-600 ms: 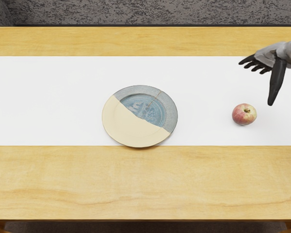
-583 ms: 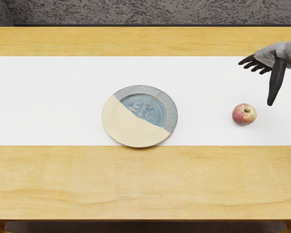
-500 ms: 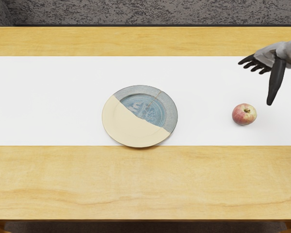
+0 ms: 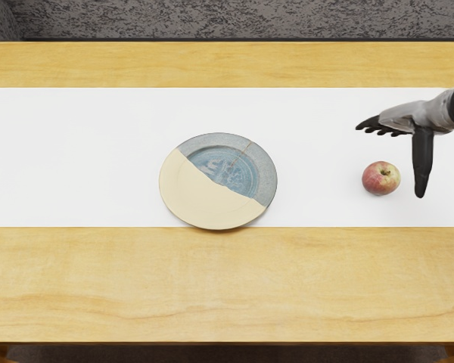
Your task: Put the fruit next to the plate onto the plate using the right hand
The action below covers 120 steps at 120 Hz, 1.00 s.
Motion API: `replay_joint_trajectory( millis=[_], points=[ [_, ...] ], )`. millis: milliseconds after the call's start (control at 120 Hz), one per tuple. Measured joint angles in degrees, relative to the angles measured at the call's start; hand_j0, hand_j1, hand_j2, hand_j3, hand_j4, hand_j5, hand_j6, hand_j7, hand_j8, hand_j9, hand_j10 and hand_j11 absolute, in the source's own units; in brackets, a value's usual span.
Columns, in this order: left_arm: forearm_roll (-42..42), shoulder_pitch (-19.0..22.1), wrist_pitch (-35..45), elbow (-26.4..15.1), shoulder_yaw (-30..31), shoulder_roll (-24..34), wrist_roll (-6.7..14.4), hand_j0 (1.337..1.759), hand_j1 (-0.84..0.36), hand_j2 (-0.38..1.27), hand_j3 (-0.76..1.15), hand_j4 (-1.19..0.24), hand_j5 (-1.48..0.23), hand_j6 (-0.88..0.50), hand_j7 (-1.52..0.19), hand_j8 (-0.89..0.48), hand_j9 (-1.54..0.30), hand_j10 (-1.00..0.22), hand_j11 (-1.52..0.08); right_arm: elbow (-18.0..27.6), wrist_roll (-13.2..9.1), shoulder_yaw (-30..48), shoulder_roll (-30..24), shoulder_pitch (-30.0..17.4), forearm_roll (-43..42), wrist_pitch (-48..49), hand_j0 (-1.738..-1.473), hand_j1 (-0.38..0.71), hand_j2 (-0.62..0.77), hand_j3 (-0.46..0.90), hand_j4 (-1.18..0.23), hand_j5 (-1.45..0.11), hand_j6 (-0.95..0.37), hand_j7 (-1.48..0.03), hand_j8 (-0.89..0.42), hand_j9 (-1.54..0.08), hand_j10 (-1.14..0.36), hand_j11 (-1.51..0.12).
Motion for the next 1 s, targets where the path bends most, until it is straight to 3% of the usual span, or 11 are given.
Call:
replay_joint_trajectory(
  millis=[383,717,1000],
  points=[
    [0.0,0.0,0.0,0.0,0.0,0.0,0.0,1.658,0.35,0.0,0.0,0.0,0.0,0.0,0.0,0.0,0.0,0.0,0.0,4.0,0.0,-0.4,4.5,-11.3,-15.7,-21.5,-1.658,-0.35,0.0,0.0,-0.01,0.0,-0.01,0.0,-0.01,0.0,-0.01,0.0],
    [0.0,0.0,0.0,0.0,0.0,0.0,0.0,1.658,0.35,0.0,0.0,0.0,0.0,0.0,0.0,0.0,0.0,0.0,0.0,3.1,0.0,-0.8,6.7,-16.6,-22.8,-31.2,-1.658,-0.16,-0.03,0.0,-0.17,-0.21,-0.17,-0.21,-0.17,-0.21,-0.17,-0.21],
    [0.0,0.0,0.0,0.0,0.0,0.0,0.0,1.658,0.35,0.0,0.0,0.0,0.0,0.0,0.0,0.0,0.0,0.0,0.0,2.8,0.0,-0.8,7.5,-18.9,-24.1,-33.7,-1.658,-0.09,-0.04,0.0,-0.22,-0.28,-0.23,-0.28,-0.22,-0.28,-0.22,-0.28]
  ],
)
